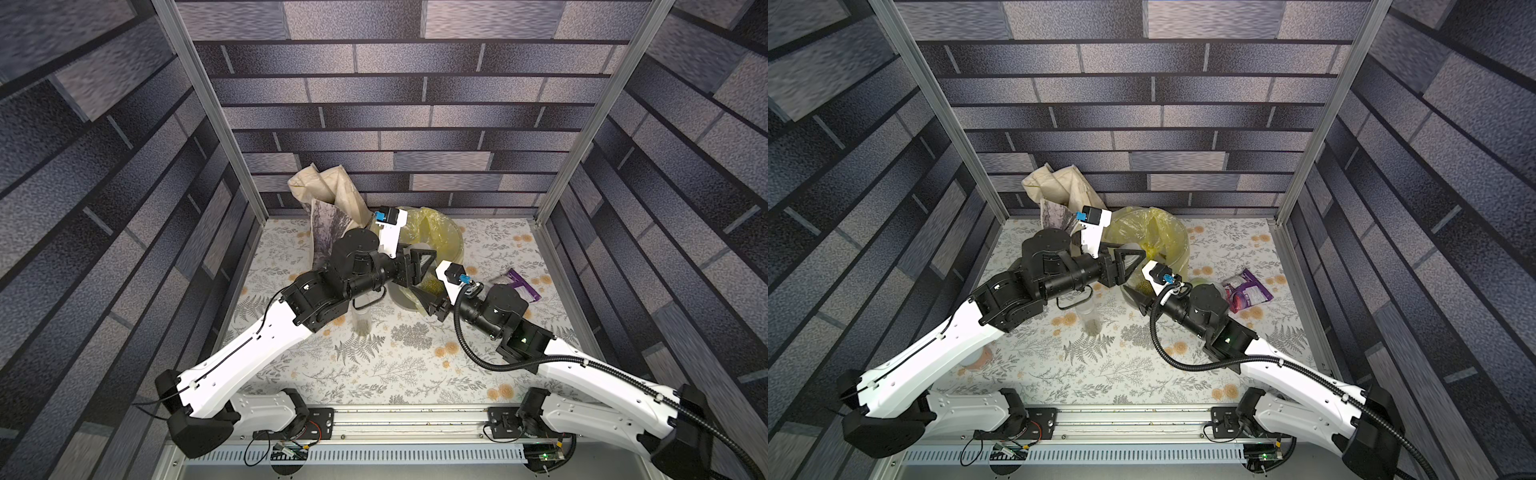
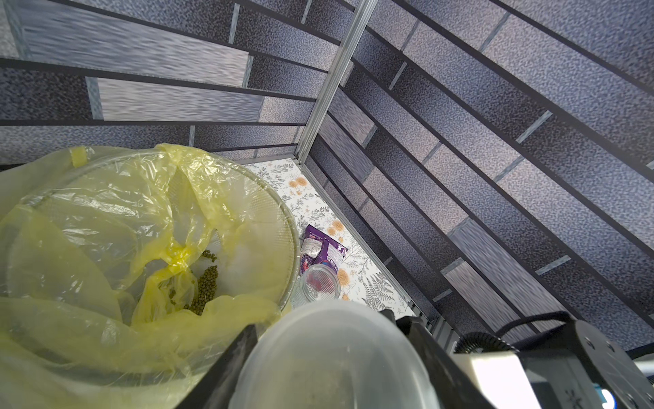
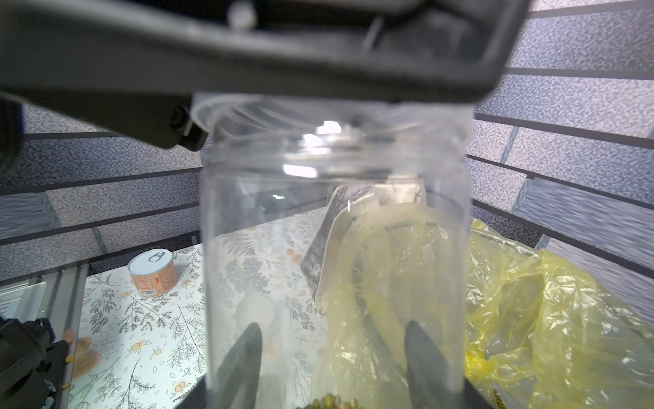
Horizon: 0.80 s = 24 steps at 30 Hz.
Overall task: Empty moldy mung beans from jars
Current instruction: Open the lid of the jar.
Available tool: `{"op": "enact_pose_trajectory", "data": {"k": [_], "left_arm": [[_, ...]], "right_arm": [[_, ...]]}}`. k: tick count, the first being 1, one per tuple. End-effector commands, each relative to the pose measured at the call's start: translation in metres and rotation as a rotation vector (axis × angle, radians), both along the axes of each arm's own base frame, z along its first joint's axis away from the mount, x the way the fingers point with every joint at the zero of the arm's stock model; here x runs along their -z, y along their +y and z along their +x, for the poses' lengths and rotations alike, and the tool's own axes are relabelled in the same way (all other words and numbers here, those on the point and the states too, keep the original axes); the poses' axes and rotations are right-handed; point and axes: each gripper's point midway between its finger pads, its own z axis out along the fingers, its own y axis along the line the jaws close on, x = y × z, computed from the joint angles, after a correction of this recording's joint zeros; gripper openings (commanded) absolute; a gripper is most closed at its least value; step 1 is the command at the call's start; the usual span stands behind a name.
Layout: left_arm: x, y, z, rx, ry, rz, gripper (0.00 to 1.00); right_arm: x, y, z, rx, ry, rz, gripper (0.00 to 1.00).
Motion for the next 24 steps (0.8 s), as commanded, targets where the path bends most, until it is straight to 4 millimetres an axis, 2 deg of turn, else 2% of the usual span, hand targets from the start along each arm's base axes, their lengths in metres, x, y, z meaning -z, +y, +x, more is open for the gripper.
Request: {"op": "enact_pose_trajectory", "data": {"k": [1,14,24], "left_arm": [[-0.036,0.036,0.026,-0.196,-0.044,-0.074,0.57],[-0.046,0.041,0.044,-0.314,-0.026,-0.146,0.63],[-0.051,0.041,0.055,-0.313,0.014,-0.181,0.64]], "right_arm": [[-0.011,-0.013,0.016,0.115,-0.014,-0.004,0.41],[-0.019,-0.017,0.041,0.242,-0.042,-0.002,0.41],[-0.023,-0.024,0.053,0.325,-0.066,0.005,0.41]]}}
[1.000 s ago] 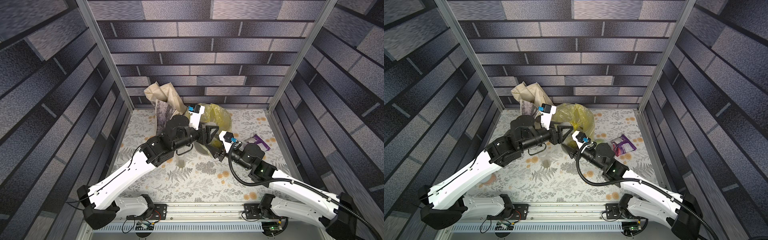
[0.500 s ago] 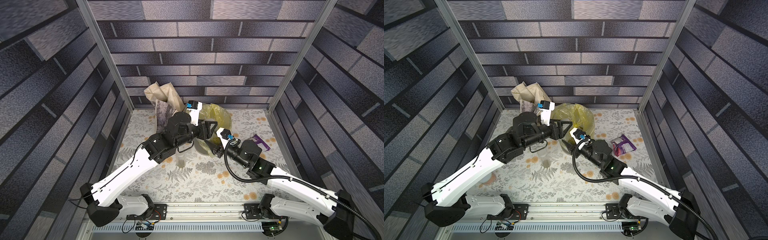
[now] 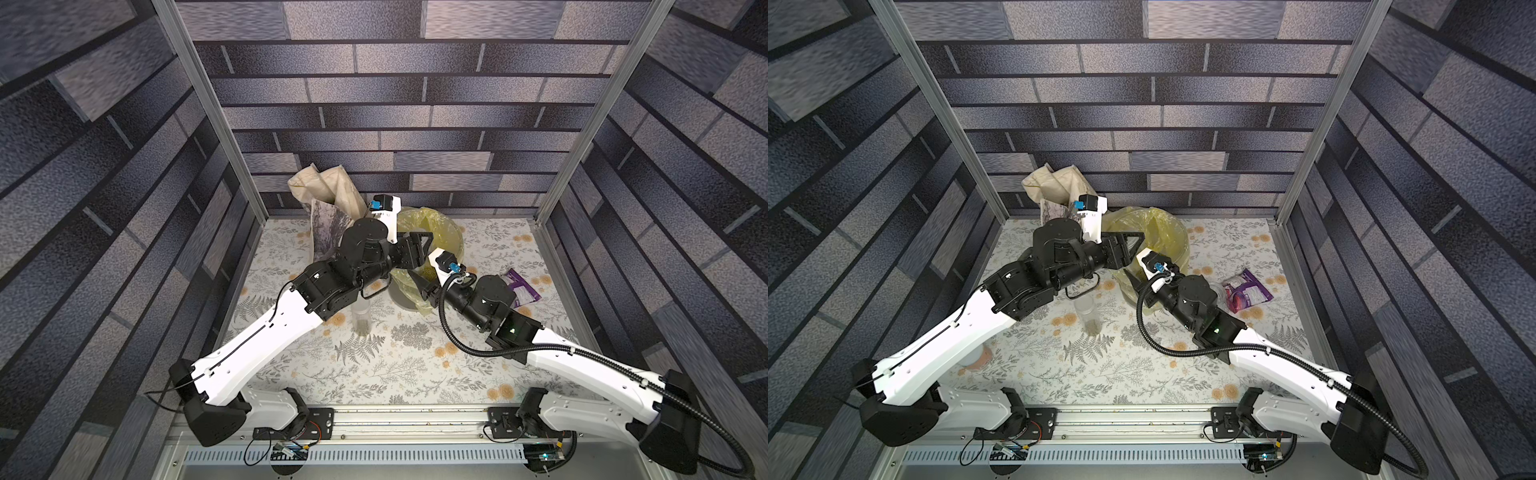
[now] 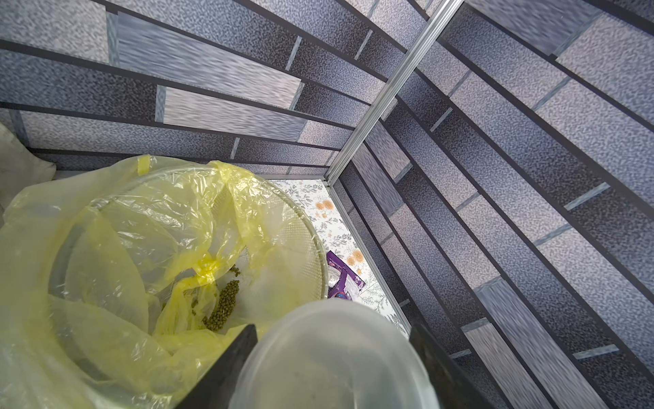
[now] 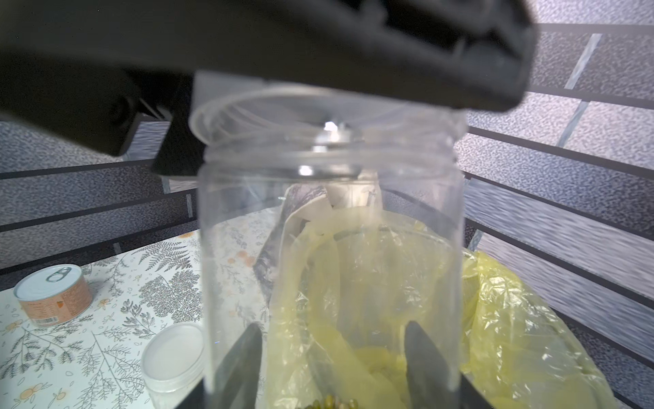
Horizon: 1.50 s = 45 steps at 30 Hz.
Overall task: Empty moldy mung beans from jars
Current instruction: Open the lid of the jar.
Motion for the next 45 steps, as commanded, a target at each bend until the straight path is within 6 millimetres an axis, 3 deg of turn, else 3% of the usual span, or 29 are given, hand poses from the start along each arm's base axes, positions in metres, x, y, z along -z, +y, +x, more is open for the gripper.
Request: {"op": "enact_pose_trajectory", "data": {"k": [1,16,29,37,45], "left_arm": [[-0.047,0.038,0.018,-0.147,-0.053,-0.125,0.64],[-0.038,0.037,0.033,-0.122,0.029,-0.173,0.64],[-0.038,0.032,0.042,-0.190,-0.075,-0.035,0.64],[-0.041,0.025,0.045,-0.175,-0.074,-0.036,0.67],[-0.034,0.030,0.053,-0.156,-0.013,-0.097,0.67]], "right_arm": [[-0.015,-0.023,0.017,0.148,-0.031,0.046,0.41],[-0.012,-0.012,0.010,0.080,-0.113,0.005,0.42],[-0.010,-0.019,0.024,0.170,-0.121,-0.070,0.41],[-0.010,-0.022,0.031,0.219,-0.143,-0.105,0.41],[-0.008,-0.021,0.032,0.217,-0.148,-0.114,0.41]]}}
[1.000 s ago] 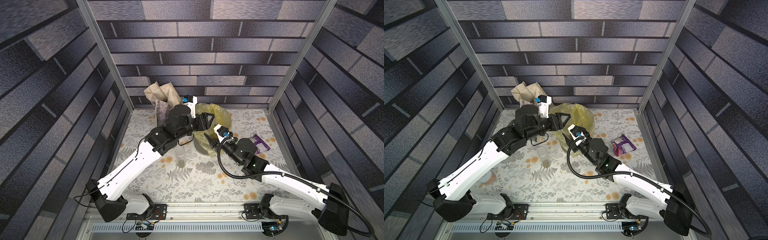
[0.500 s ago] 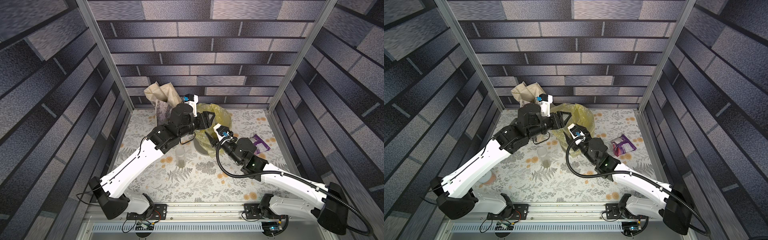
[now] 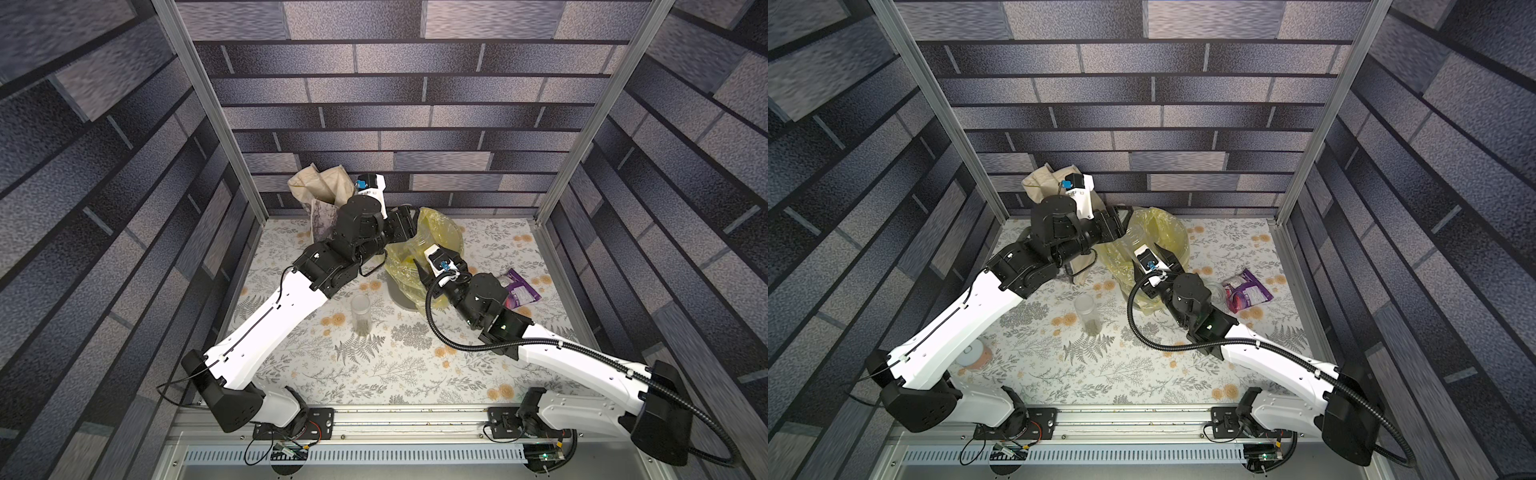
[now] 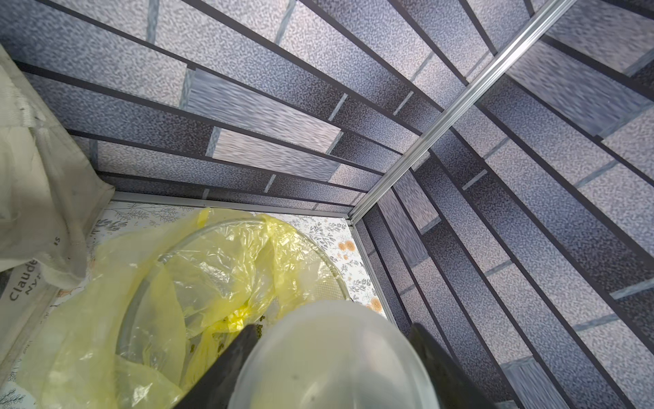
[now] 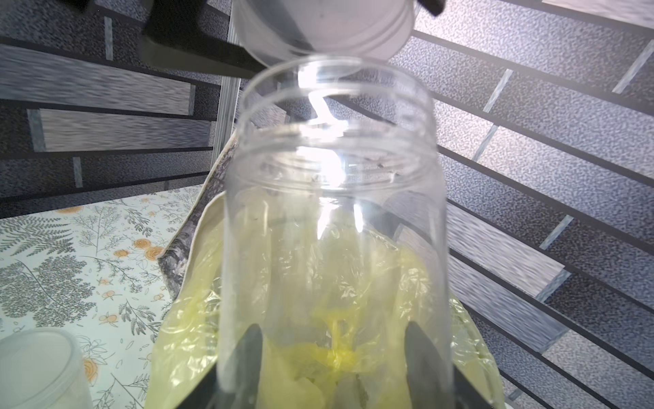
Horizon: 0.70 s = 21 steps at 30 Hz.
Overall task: Empty moldy mung beans from jars
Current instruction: Open the lid of the jar, then place the lid at the center of the board.
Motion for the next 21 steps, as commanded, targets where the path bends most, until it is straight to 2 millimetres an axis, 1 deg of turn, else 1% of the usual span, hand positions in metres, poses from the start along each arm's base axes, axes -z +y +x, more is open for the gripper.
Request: {"op": "enact_pose_trajectory", "data": {"k": [1,3,5,6,7,10,11,15,17,19,21], "left_arm": [[-0.016,0.005,-0.001,0.002,-0.021,-0.052,0.68],[-0.018,0.010,-0.001,-0.006,-0.035,-0.058,0.67],[-0.021,0.019,-0.001,-0.023,-0.067,-0.038,0.68],[-0.022,0.026,-0.002,-0.032,-0.089,-0.018,0.68],[-0.018,0.036,-0.002,-0.059,-0.094,0.007,0.69],[-0.003,0.068,-0.004,-0.138,-0.120,0.088,0.69],[0.005,0.080,-0.005,-0.165,-0.123,0.124,0.69],[0.030,0.124,-0.016,-0.253,-0.138,0.257,0.69],[0.040,0.144,-0.023,-0.300,-0.143,0.291,0.70],[0.050,0.159,-0.031,-0.328,-0.151,0.319,0.70],[0.068,0.170,-0.038,-0.358,-0.162,0.366,0.69]], "right_arm": [[-0.012,-0.005,0.002,0.019,-0.023,0.036,0.41],[-0.014,-0.005,0.000,0.005,-0.019,0.057,0.41],[-0.018,-0.006,-0.004,-0.011,-0.014,0.081,0.41],[-0.019,-0.007,-0.007,-0.020,-0.012,0.090,0.41],[-0.021,-0.009,-0.009,-0.024,-0.012,0.098,0.41],[-0.024,-0.015,-0.015,-0.028,-0.002,0.111,0.42],[-0.025,-0.018,-0.017,-0.029,-0.001,0.118,0.42],[-0.023,-0.024,-0.024,-0.036,0.015,0.133,0.42],[-0.021,-0.026,-0.026,-0.040,0.023,0.136,0.42],[-0.019,-0.028,-0.026,-0.033,0.031,0.138,0.41],[-0.019,-0.027,-0.028,-0.043,0.042,0.148,0.42]]}}
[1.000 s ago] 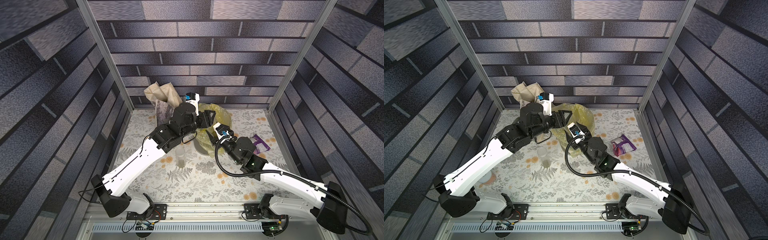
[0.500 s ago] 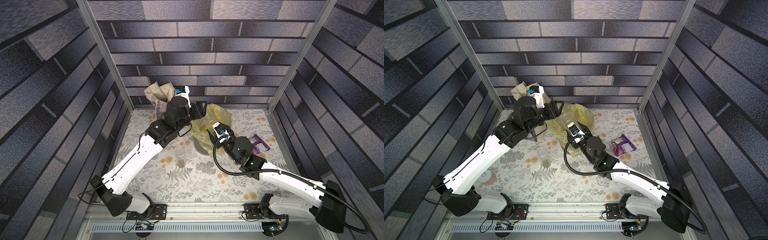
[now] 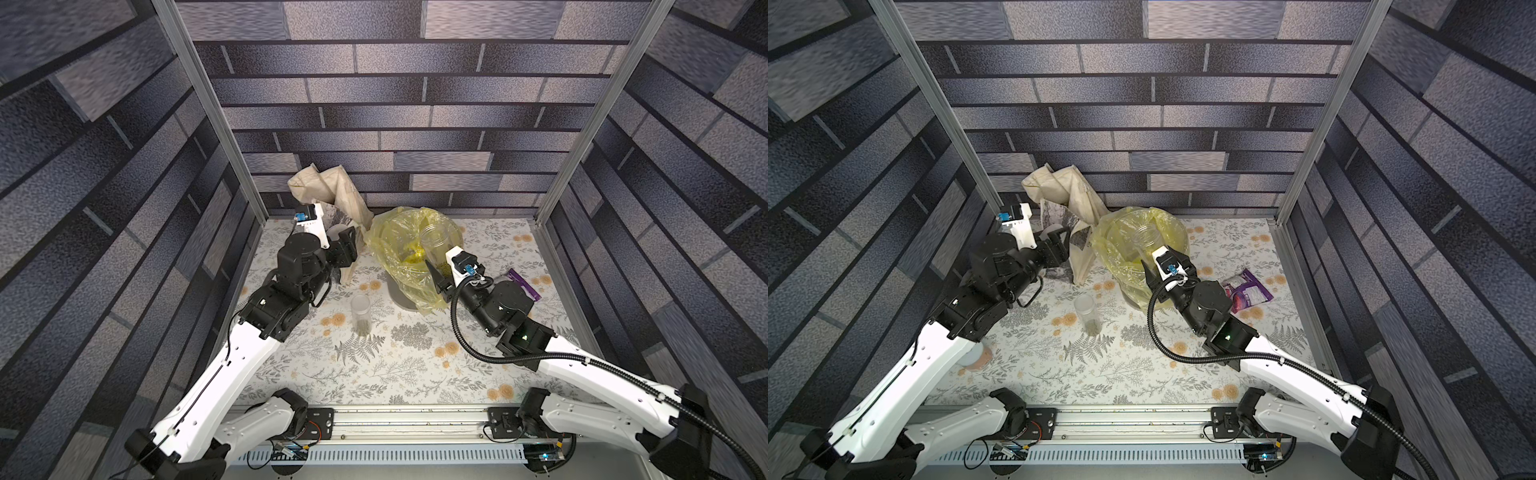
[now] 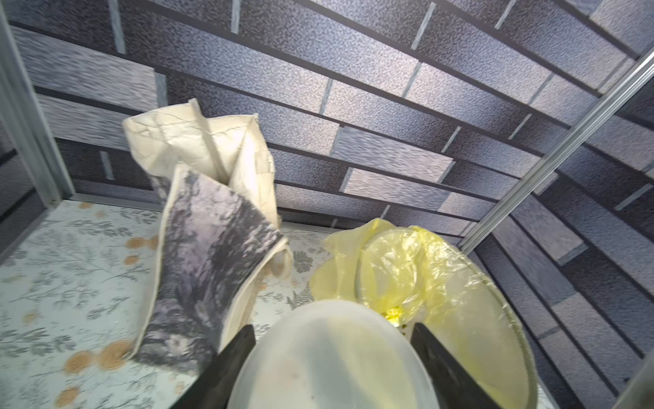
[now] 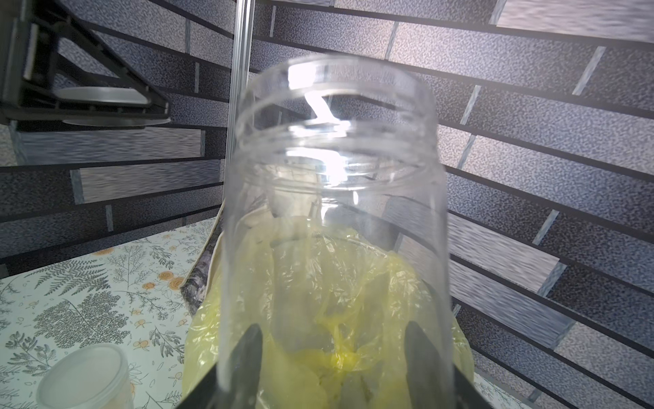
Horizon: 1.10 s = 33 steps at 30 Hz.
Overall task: Empty moldy mung beans from jars
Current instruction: Place the lid at the center of the board.
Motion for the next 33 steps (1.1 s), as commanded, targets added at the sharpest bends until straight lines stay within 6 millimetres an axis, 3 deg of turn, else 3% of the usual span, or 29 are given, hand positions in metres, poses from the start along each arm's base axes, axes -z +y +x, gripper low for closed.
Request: {"op": "enact_pose_trajectory", "data": {"k": [1,6,20,26,33], "left_arm": [[0.028,0.023,-0.005,-0.081,-0.015,0.132,0.68],[0.098,0.037,-0.008,-0.134,0.049,0.211,0.68],[0.228,0.073,-0.004,-0.295,0.140,0.244,0.69],[0.267,0.082,0.005,-0.340,0.204,0.231,0.71],[0.291,0.085,0.012,-0.352,0.280,0.225,0.82]], "right_arm": [[0.004,-0.001,-0.004,-0.025,0.033,0.019,0.41],[-0.003,0.007,-0.011,-0.092,0.057,0.060,0.41],[-0.006,0.003,-0.016,-0.104,0.097,0.098,0.41],[-0.002,0.006,-0.016,-0.112,0.126,0.102,0.41],[0.000,0.008,-0.013,-0.110,0.139,0.107,0.41]]}}
